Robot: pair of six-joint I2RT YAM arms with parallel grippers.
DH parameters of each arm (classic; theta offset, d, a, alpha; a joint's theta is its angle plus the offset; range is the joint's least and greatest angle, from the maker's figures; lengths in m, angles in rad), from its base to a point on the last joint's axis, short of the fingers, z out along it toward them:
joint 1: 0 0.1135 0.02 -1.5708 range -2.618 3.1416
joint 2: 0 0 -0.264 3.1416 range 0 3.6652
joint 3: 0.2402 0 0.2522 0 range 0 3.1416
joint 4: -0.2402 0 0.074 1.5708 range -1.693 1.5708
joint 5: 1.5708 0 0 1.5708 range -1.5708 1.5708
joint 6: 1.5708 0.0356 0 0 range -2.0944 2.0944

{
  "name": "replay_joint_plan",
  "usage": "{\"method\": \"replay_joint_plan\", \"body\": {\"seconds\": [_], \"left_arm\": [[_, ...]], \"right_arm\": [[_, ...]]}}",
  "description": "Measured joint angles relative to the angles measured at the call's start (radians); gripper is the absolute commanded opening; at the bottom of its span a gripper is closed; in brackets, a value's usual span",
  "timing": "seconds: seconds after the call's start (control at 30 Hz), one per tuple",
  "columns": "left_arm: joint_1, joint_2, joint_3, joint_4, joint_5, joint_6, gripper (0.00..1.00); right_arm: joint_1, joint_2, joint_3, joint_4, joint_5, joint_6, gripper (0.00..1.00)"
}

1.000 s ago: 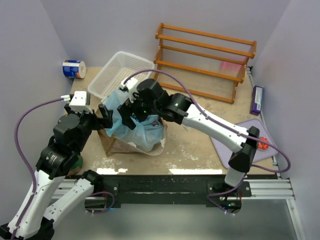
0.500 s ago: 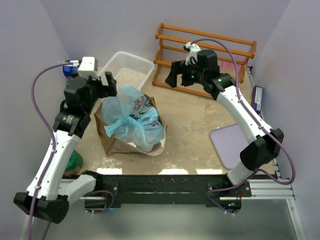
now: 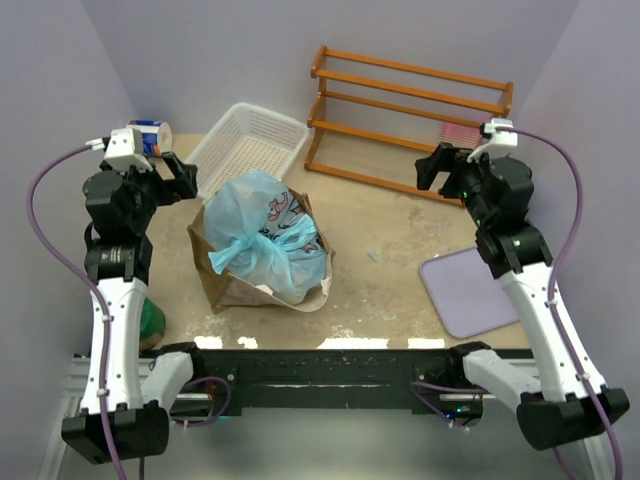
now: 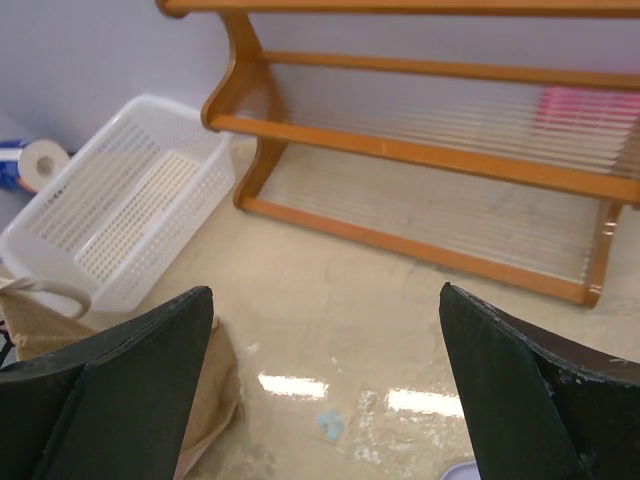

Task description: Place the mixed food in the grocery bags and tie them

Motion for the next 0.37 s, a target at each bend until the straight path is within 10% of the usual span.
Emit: {"method": "replay_joint_plan", "body": {"seconds": [0.37], "left_arm": [[0.0, -0.111, -0.053, -0.008, -0.019, 0.005, 1.0]], "right_arm": [[0.001, -0.139, -0.162, 0.098, 0.146, -0.026, 0.99]]}}
